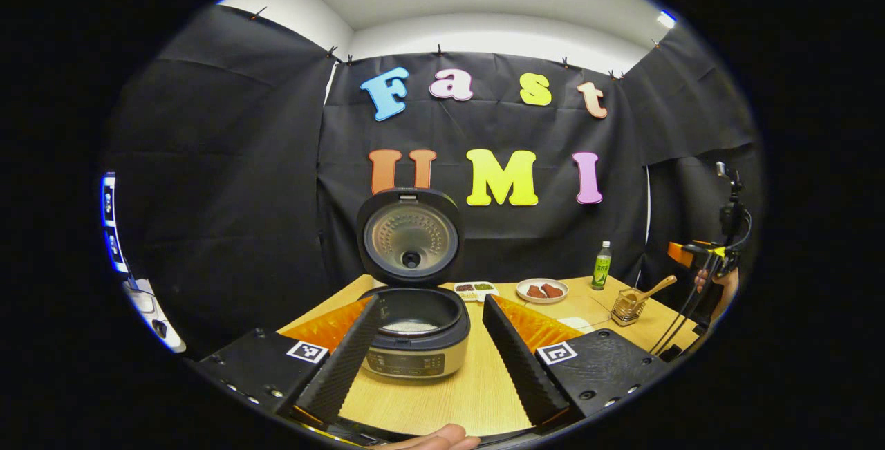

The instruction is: Close the left gripper, press the button to open the rice cooker; take a wooden spoon from the chopstick holder with the right hand, scoop a spoonful of rice and pour it into the rice cooker, then put the wooden spoon back into the chopstick holder.

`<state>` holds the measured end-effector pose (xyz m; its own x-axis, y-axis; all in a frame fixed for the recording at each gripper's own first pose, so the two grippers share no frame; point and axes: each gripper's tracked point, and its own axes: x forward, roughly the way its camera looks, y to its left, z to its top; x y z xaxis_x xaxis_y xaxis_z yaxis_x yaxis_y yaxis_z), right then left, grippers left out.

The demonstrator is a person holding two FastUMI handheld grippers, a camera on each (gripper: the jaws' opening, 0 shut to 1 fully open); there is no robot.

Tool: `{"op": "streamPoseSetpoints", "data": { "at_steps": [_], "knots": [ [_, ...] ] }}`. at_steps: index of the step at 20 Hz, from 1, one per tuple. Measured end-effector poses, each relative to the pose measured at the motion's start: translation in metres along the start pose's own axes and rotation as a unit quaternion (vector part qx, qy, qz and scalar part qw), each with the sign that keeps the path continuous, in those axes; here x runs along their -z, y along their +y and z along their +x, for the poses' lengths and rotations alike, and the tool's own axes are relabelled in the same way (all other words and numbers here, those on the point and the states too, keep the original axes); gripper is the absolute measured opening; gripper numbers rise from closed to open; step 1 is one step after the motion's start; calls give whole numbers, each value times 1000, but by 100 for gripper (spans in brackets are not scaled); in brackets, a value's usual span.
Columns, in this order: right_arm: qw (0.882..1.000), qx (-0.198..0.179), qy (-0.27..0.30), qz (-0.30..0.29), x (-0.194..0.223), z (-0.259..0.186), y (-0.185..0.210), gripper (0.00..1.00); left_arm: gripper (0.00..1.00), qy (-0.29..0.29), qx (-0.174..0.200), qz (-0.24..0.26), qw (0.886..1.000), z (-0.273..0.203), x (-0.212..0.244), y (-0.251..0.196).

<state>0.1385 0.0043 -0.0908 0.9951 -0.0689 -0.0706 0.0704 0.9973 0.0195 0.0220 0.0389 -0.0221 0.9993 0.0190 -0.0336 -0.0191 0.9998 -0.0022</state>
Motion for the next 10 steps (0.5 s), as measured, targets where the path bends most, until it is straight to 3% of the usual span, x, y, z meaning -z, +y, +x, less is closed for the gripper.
{"op": "streamPoseSetpoints", "data": {
  "at_steps": [5,10],
  "knots": [
    [1000,-26,13,10,15,-38,9,100,94,-14,-4,-3,1000,43,-46,18],
    [998,-63,7,-15,27,-61,20,100,94,-21,-11,30,999,101,-84,27]
  ]
}}
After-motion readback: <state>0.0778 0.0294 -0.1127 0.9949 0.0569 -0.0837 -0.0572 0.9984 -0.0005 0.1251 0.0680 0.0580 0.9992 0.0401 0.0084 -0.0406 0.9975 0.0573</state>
